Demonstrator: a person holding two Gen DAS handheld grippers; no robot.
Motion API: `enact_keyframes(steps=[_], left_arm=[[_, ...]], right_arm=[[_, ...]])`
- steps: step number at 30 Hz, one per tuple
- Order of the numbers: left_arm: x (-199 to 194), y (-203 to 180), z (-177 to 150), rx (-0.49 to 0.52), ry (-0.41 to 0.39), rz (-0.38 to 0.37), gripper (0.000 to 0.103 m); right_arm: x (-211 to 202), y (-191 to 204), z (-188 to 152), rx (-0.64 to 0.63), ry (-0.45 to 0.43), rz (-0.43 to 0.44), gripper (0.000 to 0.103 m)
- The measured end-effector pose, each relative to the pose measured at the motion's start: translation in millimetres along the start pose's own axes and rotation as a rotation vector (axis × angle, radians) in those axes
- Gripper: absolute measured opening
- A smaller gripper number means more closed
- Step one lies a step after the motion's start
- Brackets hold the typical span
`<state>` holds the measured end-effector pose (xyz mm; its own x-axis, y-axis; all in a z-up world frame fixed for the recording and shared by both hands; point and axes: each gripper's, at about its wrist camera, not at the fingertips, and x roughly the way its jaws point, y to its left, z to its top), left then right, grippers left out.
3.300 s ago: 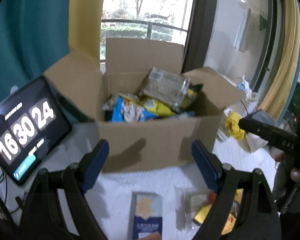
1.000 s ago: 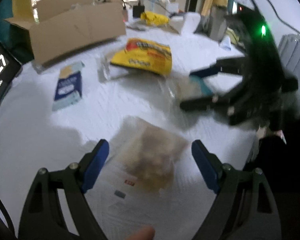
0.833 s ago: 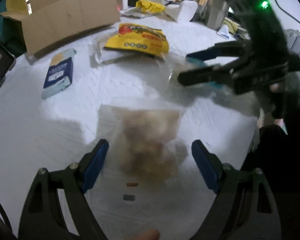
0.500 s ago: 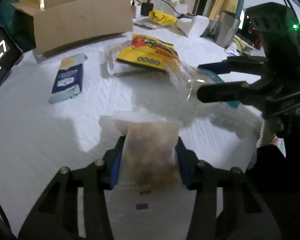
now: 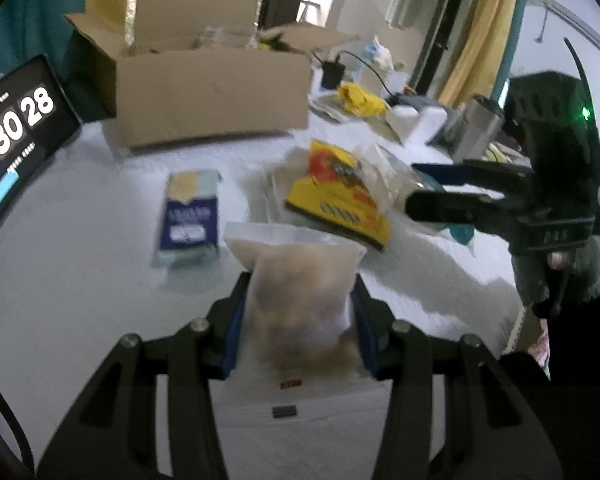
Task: Organize snacks
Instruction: 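Carry both held packages over the box and lower them inside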
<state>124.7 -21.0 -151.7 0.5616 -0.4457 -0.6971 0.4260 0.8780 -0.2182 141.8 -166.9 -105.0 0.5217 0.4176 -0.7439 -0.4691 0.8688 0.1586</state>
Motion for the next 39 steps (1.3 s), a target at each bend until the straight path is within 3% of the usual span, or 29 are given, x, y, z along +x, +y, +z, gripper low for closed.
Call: enact_keyframes(steps=[24, 32, 39], left_arm=[[0.4, 57.3, 117.2, -0.02, -0.161, 0.16, 0.048], [6.8, 75.6, 158.2, -0.055, -0.232, 0.178, 0.048], [17.4, 86.3, 193.8, -0.043, -0.292, 0.248, 0.048]], right_arm=[[12.5, -56.5, 81.4, 0.005, -0.103, -0.044, 0.072], [11.0, -66.7, 109.9, -0.004, -0.154, -0.059, 0.072], [10.8, -77.2, 133.6, 0.019, -0.199, -0.101, 0.072]])
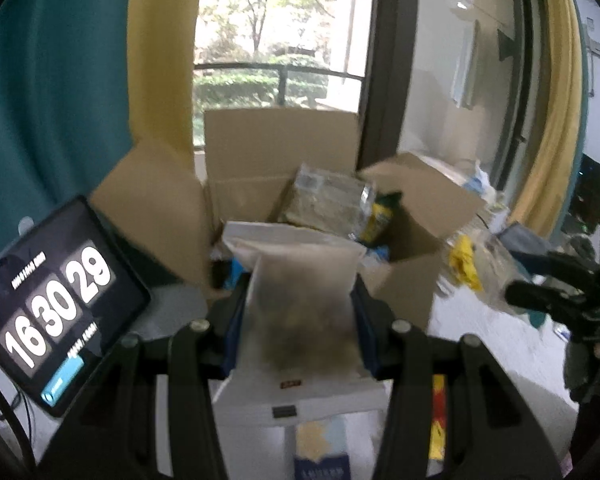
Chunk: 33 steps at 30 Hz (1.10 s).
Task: Organize snacks
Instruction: 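Carry both held packages over the box and lower them inside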
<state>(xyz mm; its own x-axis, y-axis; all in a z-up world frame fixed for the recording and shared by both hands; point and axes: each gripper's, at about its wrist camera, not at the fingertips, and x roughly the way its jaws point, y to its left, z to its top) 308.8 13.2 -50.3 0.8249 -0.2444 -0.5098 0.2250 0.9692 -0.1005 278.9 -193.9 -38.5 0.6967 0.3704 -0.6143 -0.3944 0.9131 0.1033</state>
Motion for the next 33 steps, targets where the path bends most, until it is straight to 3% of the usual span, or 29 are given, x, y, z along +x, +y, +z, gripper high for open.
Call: enact_keyframes(steps=[11, 21, 22, 25, 33], left_arm=[[44.1, 26.1, 33.2, -0.066, -0.062, 0.038, 0.048], [77.9, 43.7, 34.9, -0.089, 0.006, 0.026, 0.051], [79.1, 44.8, 34.8, -0.093, 0.009, 0.027, 0.053], [77.8, 47.2, 35.3, -0.106, 0.007, 0.017, 0.074], [68.9, 44.4, 36.2, -0.112, -0.008, 0.044, 0.076]], right_arm=[[22.2, -12.3, 41.2, 0.042, -0.065, -0.047, 0.072], [65.6, -14.4, 76.7, 0.051, -0.089, -0.047, 0.072], [72.4, -13.6, 80.3, 0.05, -0.086, -0.046, 0.072], [91.2, -9.9, 90.1, 0.045, -0.078, -0.037, 0.072], [128.4, -3.5, 102.5, 0.049, -0.051, -0.074, 0.075]])
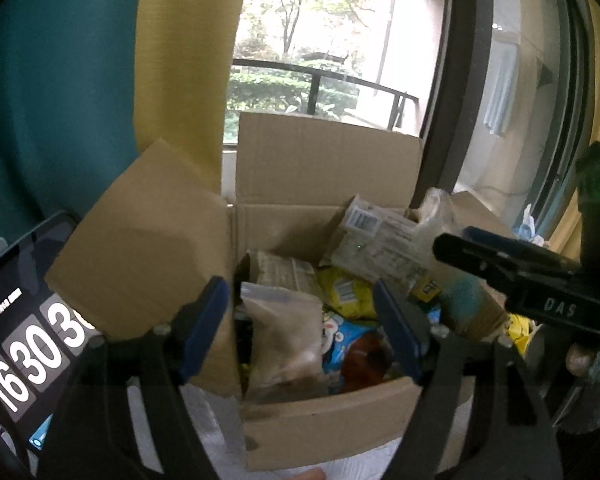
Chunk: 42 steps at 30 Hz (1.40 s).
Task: Organize snacks
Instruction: 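Carry both held packages over the box and lower them inside, then open both grippers and withdraw from the box toward the table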
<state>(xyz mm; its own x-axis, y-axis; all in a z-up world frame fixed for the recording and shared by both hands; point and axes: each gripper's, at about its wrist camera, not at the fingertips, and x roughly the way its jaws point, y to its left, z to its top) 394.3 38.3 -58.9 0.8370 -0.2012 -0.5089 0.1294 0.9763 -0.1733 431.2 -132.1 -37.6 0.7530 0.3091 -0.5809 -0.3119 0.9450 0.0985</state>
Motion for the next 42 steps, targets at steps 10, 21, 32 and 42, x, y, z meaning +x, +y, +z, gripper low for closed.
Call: enact_keyframes(steps=[10, 21, 32, 42], left_arm=[[-4.8, -5.5, 0.9, -0.003, -0.008, -0.01, 0.076], [-40.4, -35.2, -4.9, 0.046, -0.033, -0.062, 0.076], [-71.1, -60.6, -36.7, 0.092, 0.0, -0.083, 0.076], [-85.4, -76.6, -77.8, 0.122, 0.059, -0.073, 0.076]], right_arm=[[-20.1, 0.7, -4.1, -0.011, -0.013, -0.019, 0.081], [-63.1, -2.3, -25.1, 0.021, -0.007, -0.033, 0.081], [-108.5, -10.0, -60.4, 0.06, -0.002, -0.054, 0.081], [-139.2, -18.3, -102.8, 0.123, 0.027, -0.042, 0.081]])
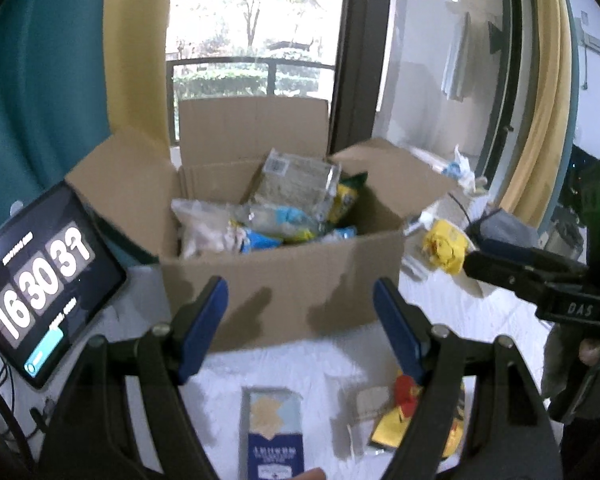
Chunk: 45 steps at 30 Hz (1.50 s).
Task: Organize snacks
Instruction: 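Open both grippers and withdraw from the box toward the table, then grasp the blue soda-cracker box with the left gripper while the right grasps the yellow-black bag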
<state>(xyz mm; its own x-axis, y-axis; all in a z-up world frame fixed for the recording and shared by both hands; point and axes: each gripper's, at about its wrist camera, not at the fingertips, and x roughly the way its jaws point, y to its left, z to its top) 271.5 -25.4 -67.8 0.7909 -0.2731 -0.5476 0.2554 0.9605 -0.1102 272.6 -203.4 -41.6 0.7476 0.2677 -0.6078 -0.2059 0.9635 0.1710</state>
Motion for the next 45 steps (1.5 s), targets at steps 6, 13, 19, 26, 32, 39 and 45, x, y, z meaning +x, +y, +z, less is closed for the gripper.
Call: enact_keyframes(steps=[6, 13, 19, 26, 32, 39, 45], left_arm=[[1.5, -5.6, -33.1, 0.009, 0.051, 0.015, 0.076], [18.9, 6.5, -75.2, -0.035, 0.155, 0.056, 0.076], [29.8, 14.1, -100.3, -0.057, 0.215, 0.076, 0.076], [38.0, 18.3, -120.9, -0.039, 0.261, 0.102, 0.077], [49.9, 21.5, -126.1, -0.037, 0.293, 0.092, 0.076], [65.7, 20.2, -135.2, -0.011, 0.33, 0.09, 0.076], [68.1, 13.6, -136.0, 0.019, 0.324, 0.072, 0.067]], right_arm=[[-6.1, -7.3, -26.5, 0.019, 0.044, 0.015, 0.081], [-10.0, -22.9, -66.1, 0.09, 0.109, 0.047, 0.081], [-9.6, -40.9, -97.7, 0.164, 0.165, 0.038, 0.081], [0.0, -53.4, -133.8, 0.25, 0.265, 0.053, 0.081], [17.6, -52.8, -140.2, 0.305, 0.315, 0.104, 0.081], [42.1, -41.6, -138.1, 0.268, 0.31, 0.1, 0.081], [52.1, -35.0, -136.3, 0.245, 0.301, 0.082, 0.079]])
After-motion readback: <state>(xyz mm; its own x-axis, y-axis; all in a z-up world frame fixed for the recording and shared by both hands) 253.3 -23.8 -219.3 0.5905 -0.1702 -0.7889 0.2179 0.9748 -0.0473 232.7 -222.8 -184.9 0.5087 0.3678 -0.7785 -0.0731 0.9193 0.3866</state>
